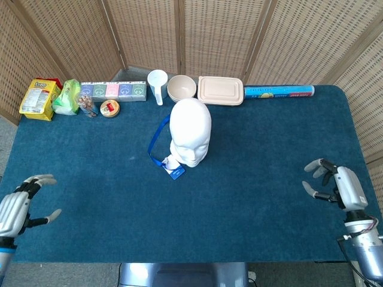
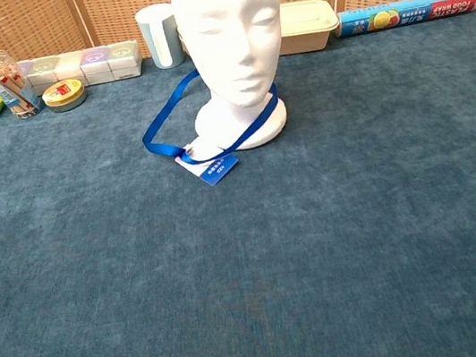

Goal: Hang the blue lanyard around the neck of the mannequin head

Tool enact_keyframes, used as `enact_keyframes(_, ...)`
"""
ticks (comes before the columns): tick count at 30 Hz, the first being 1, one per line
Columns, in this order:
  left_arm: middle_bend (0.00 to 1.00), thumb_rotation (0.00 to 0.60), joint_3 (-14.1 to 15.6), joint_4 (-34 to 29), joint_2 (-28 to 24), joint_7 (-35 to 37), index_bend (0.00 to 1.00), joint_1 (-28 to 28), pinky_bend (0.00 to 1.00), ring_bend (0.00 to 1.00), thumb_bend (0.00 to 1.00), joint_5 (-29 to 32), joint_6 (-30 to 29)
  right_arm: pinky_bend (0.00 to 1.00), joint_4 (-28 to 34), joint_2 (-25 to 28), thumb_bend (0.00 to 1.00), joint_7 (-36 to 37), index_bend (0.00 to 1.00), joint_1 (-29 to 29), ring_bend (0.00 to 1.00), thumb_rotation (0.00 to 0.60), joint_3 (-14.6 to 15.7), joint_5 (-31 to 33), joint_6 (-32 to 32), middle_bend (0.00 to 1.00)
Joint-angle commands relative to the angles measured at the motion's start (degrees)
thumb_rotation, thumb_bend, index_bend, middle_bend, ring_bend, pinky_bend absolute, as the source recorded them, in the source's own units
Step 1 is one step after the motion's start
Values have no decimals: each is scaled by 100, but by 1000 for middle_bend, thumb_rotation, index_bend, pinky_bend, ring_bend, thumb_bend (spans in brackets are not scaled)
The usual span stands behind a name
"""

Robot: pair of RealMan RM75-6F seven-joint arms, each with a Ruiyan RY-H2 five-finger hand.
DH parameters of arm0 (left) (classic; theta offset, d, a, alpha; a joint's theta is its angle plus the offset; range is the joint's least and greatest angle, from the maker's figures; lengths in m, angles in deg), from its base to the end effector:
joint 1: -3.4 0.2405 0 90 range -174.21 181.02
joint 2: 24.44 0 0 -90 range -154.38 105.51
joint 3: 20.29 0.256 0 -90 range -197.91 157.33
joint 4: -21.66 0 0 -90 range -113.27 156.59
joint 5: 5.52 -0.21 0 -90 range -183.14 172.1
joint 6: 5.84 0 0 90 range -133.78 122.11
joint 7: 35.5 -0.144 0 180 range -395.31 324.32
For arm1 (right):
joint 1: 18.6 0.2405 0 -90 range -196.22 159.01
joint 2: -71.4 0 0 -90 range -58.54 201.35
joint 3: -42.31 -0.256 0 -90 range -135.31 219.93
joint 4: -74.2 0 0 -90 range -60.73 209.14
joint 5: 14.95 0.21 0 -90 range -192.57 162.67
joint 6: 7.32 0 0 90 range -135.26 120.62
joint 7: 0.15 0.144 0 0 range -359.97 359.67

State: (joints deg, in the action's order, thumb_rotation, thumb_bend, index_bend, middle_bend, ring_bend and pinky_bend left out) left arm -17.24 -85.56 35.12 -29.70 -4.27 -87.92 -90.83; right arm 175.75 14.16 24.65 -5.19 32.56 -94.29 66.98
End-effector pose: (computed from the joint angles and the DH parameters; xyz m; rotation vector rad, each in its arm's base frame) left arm -0.2737 0.1684 0.1516 -1.3172 -1.2006 -1.0341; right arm -0.2653 -0.2446 0.1786 1.2438 -1.2899 1.2942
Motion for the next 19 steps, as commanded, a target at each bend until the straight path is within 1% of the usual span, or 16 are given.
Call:
enact_keyframes(1, 232, 598, 204, 125, 93, -113, 310, 242, 264, 165, 196, -145, -132, 604, 110, -69, 321, -1385, 458, -626, 514, 600, 438, -372, 898, 467)
enact_keyframes(3, 236, 596, 284, 153, 128, -123, 318, 348, 264, 169, 195, -193, -171, 605, 73, -191, 322, -1938, 458, -743, 515, 600, 478, -384, 1128, 472)
enact_keyframes(4, 240, 597, 322, 190, 162, -153, 326, 421, 264, 172, 195, -233, -224, 605, 48, -246, 322, -2150, 458, -986, 516, 600, 656, -513, 1416, 474)
enact_keyframes(7, 255, 598, 393, 260, 226, -190, 348, 583, 263, 183, 196, -340, -367, 608, -18, -317, 321, -2289, 462, -1208, 518, 600, 787, -657, 1693, 478)
enact_keyframes(11, 270, 598, 499, 272, 195, -209, 355, 775, 264, 197, 195, -439, -499, 610, -26, -304, 321, -2566, 467, -1336, 521, 600, 835, -676, 1815, 482)
enact_keyframes(15, 295, 597, 517, 219, 152, -203, 368, 899, 263, 218, 196, -512, -609, 610, 17, -264, 321, -2628, 472, -1425, 522, 600, 918, -768, 1849, 485)
enact_keyframes(19, 299, 599, 549, 189, 92, -220, 379, 991, 264, 221, 196, -580, -651, 612, 47, -199, 321, -2385, 489, -1460, 524, 600, 989, -826, 1768, 496)
